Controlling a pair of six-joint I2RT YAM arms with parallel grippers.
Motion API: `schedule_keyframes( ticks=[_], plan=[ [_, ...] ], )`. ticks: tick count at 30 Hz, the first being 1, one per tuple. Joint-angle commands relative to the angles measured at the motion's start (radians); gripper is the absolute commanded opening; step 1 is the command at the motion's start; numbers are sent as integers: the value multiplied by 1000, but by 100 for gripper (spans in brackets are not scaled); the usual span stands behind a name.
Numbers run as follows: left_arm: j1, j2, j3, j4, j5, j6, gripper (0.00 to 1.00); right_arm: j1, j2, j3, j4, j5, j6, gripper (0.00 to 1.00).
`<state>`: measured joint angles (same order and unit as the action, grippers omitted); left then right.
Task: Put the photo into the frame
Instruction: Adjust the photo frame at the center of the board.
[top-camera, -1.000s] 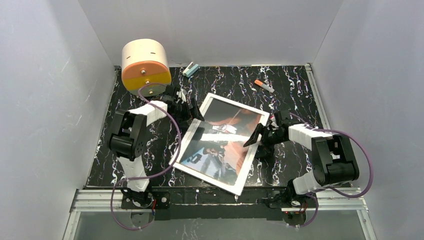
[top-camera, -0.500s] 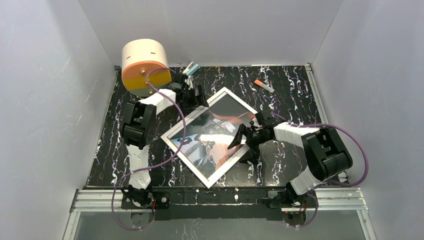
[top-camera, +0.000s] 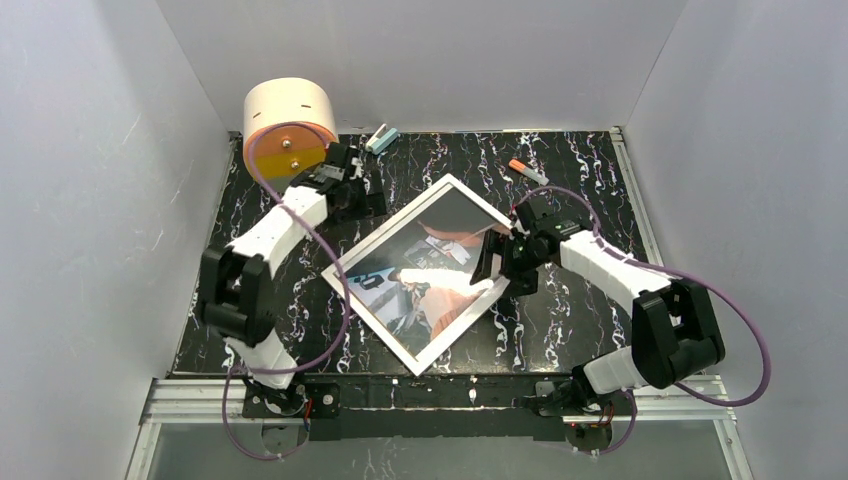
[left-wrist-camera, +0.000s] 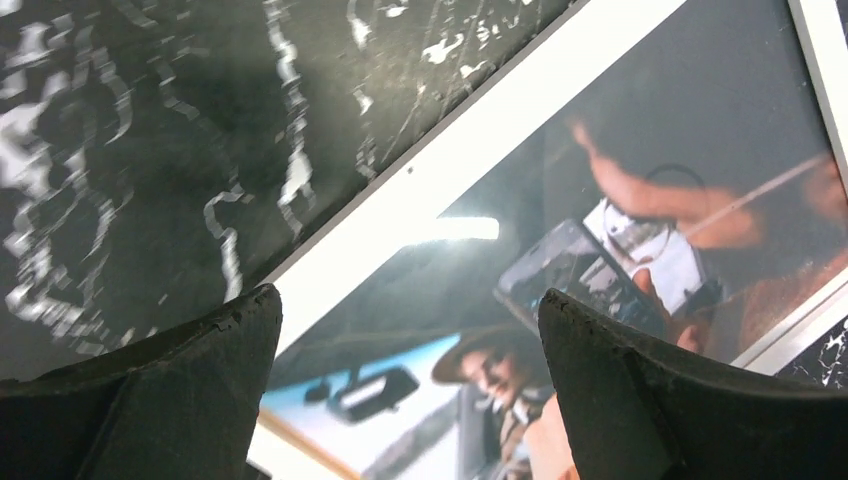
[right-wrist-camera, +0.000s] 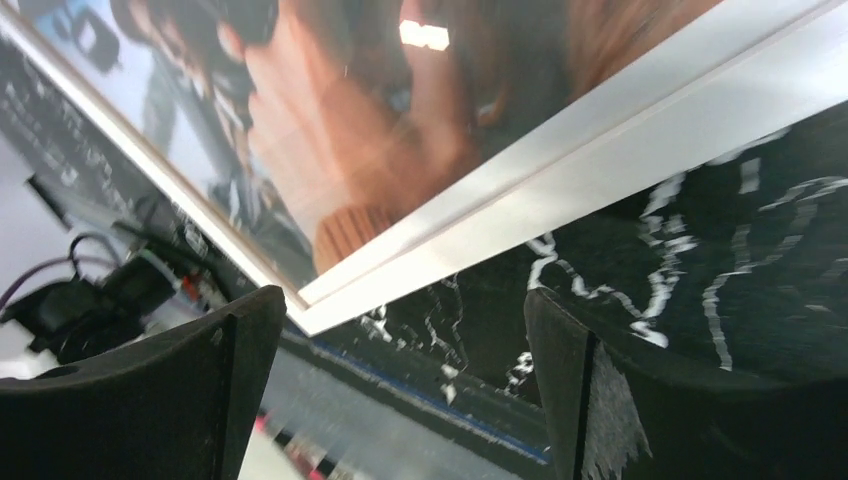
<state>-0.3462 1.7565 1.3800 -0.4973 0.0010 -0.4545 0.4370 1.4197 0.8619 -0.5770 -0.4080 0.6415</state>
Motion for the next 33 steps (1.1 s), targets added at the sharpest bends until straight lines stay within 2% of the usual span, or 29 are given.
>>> schedule_keyframes(
  ticks=[1, 5, 10, 13, 15, 22, 28, 33],
  plan=[
    [12, -193, -113, -118, -136, -43, 98, -21, -2, 132, -74, 263, -86, 99],
    [14, -332, -288, -174, -188, -157, 98, -112, 74, 223, 5, 366, -123, 99],
    [16, -461, -474, -164, -144, -264, 98, -255, 256, 377, 79, 332, -157, 99],
    [18, -515, -543, -143, -119, -292, 98, -297, 367, 475, 80, 357, -187, 99],
    [19, -540, -592, -103, -73, -301, 98, -321, 430, 516, 84, 322, -200, 99],
    [21, -478, -652, 32, 112, -356, 98, -356, 581, 587, 15, 104, -241, 98],
    [21, -378, -589, 8, 94, -326, 98, -355, 530, 474, 62, -13, -227, 97],
    [23, -290, -556, 150, 203, -300, 98, -356, 471, 388, 72, -53, -201, 96]
  ],
)
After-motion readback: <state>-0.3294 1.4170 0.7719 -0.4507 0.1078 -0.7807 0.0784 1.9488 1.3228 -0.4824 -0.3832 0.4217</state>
